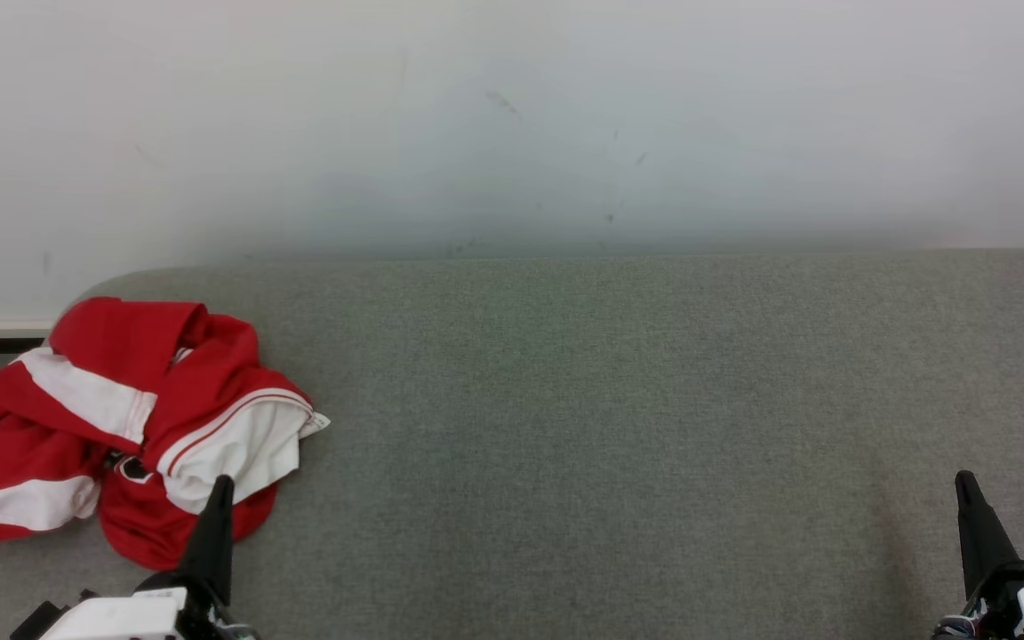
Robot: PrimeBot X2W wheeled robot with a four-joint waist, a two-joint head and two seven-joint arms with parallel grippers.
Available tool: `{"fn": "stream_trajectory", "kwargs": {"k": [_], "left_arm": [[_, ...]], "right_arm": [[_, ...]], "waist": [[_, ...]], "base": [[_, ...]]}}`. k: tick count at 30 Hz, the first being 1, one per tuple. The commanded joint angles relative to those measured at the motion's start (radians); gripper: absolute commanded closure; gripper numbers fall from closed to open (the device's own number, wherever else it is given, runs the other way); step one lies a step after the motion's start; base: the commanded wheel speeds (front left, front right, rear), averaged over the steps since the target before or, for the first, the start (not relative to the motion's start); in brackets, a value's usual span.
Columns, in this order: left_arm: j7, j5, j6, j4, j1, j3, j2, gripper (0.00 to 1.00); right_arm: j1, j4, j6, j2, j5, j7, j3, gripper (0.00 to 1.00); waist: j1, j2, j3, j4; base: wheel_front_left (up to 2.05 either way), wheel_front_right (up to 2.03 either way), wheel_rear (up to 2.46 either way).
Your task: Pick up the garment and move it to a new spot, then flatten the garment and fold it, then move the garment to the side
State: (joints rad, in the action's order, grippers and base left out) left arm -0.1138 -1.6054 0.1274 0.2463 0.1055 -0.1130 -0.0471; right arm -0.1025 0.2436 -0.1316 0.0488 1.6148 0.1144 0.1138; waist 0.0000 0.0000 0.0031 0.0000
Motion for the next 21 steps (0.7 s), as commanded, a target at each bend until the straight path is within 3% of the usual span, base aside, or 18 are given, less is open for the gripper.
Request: {"fn": "stream_trajectory", "kwargs": {"k": [1,5,6,21], "left_arm": [[-0.003,-0.014,0.007,-0.003,0.007,-0.002,-0.007,1.00],[-0.003,-0.014,0.007,-0.003,0.007,-0.002,-0.007,1.00],[0.001,0.000,-0.001,0.003,-0.001,0.000,0.001,0.00],[0.065,0.034,-0.001,-0.023,-0.005,0.028,0.005,0.00]], "right_arm": [[-0.012,0.003,0.002,0.002,-0.004,0.002,0.002,1.00],[-0.012,0.003,0.002,0.002,-0.004,0.002,0.002,1.00],[0.001,0.002,0.000,0.000,0.000,0.000,-0.001,0.00],[0.008,-0.023,0.000,-0.004,-0.014,-0.064,-0.069,0.00]], "waist": [[0.0000,0.0000,0.000,0.000],[0.0000,0.0000,0.000,0.000],[0.0000,0.0000,0.000,0.000],[0.0000,0.0000,0.000,0.001]], "base": [[0.00,0.00,0.00],[0.00,0.00,0.00],[0.00,0.00,0.00],[0.00,0.00,0.00]]}}
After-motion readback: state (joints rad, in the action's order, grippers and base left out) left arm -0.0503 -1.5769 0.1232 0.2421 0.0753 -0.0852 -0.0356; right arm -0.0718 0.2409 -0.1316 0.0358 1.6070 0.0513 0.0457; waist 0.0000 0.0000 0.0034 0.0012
